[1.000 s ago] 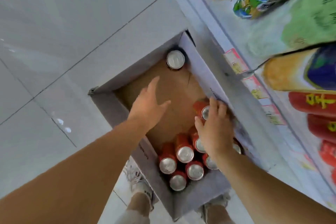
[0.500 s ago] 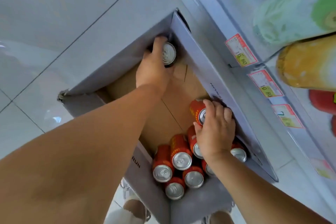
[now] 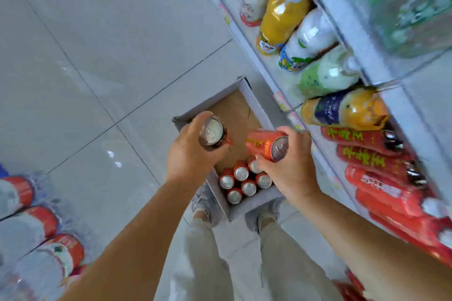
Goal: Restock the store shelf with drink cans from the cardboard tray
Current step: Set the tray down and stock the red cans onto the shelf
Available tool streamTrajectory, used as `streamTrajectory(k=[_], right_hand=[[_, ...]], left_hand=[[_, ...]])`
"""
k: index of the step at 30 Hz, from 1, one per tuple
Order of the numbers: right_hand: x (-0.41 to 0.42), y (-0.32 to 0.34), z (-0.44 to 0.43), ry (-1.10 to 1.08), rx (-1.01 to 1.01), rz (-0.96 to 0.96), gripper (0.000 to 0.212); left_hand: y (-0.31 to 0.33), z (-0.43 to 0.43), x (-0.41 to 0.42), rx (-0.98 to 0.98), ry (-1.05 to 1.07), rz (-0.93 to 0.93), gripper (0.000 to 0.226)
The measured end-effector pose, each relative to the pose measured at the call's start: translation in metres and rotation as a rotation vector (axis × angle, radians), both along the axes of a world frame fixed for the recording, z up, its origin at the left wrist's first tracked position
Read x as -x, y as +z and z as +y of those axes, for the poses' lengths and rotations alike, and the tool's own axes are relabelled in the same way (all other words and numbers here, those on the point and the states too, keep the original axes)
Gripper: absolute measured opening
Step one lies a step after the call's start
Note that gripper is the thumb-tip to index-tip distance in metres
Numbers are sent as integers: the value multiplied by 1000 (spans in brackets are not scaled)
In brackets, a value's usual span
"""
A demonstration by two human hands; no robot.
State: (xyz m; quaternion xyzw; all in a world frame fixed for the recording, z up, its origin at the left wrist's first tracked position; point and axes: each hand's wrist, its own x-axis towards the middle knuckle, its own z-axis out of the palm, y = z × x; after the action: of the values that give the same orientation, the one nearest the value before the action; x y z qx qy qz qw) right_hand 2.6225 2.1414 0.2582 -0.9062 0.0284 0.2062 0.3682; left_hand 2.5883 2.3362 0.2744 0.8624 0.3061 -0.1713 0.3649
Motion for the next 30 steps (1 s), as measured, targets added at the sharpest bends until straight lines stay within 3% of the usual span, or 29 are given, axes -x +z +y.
streamTrajectory(k=[4,7,14,23,30], right_hand=[[-2,145,-7,26,-36,-184,69],[7,236,-14,-20,-49,-337,71],[83,421,-47,-281,-164,-520,67],[180,559,-144,-618,-204,-799,72],[183,635,-260,-742,-90,-1117,69]], left_hand=[[145,-21,2,150,192,-266,55],[231,-31,7,199,219,-434,59],[382,-52,28,324,-154,-668,82],[527,-149,62,564,-533,-866,68],[604,-263,54,572,-732,-1095,61]])
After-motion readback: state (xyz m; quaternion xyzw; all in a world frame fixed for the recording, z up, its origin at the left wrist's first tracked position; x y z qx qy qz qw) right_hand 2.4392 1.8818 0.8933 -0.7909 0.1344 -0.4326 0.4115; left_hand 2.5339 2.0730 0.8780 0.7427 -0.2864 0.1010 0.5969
